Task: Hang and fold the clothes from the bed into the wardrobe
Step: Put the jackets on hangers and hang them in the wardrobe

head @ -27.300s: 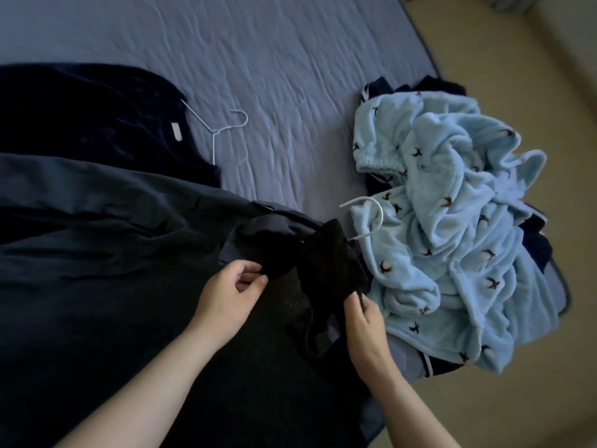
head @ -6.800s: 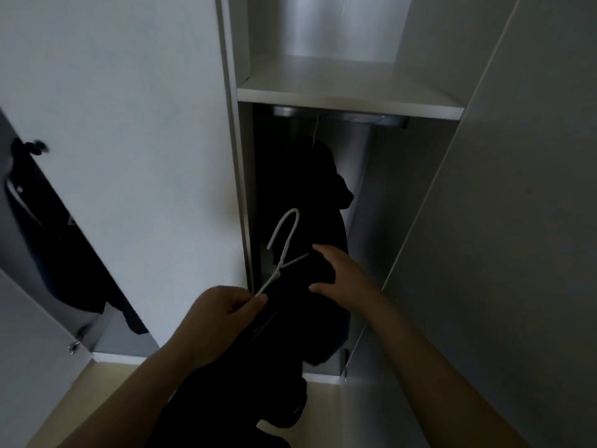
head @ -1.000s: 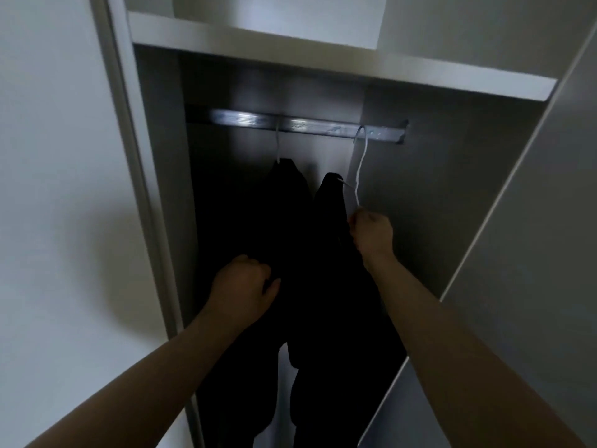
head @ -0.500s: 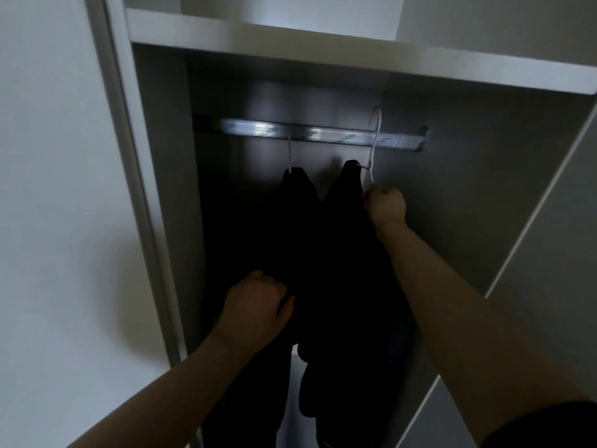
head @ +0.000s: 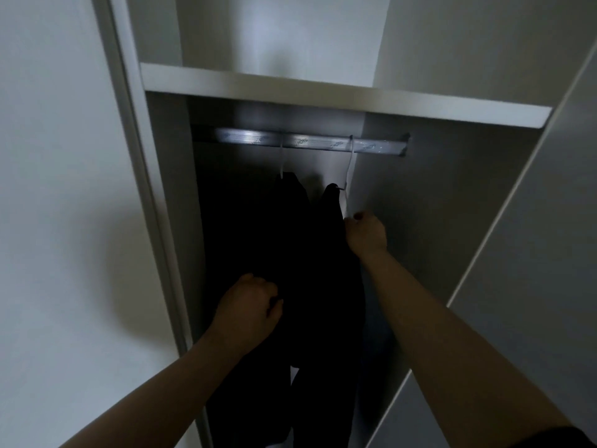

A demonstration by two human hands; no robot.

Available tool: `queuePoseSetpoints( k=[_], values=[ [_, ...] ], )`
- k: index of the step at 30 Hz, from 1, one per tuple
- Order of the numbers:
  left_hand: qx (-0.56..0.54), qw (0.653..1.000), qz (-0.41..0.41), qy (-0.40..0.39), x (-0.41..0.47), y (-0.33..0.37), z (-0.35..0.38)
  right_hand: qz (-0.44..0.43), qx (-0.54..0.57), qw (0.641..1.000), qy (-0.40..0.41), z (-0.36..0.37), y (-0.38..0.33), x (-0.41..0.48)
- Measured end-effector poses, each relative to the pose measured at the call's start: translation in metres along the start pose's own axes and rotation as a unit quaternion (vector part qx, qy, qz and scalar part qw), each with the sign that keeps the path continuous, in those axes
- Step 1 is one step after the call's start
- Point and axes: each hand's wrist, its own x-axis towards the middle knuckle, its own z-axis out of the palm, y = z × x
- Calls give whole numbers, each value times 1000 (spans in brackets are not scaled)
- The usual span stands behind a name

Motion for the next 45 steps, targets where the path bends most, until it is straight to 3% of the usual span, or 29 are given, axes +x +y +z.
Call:
queuePoseSetpoints(
  k=[12,22,31,45],
  values=[
    [-72,984,-62,-154,-27,48,-55,40,-38,998,-12,-51,-18,-136],
    [-143,983,-98,-61,-75,113,-89,92,40,994,48,-111,-36,-242],
    [-160,983,-89,-26,-148,195,-109,34,98,992,66,-176,-15,-341],
    [-215,974,-43,-55,-223,289,-129,17,131,983,128,-269,-15,-480]
  ],
)
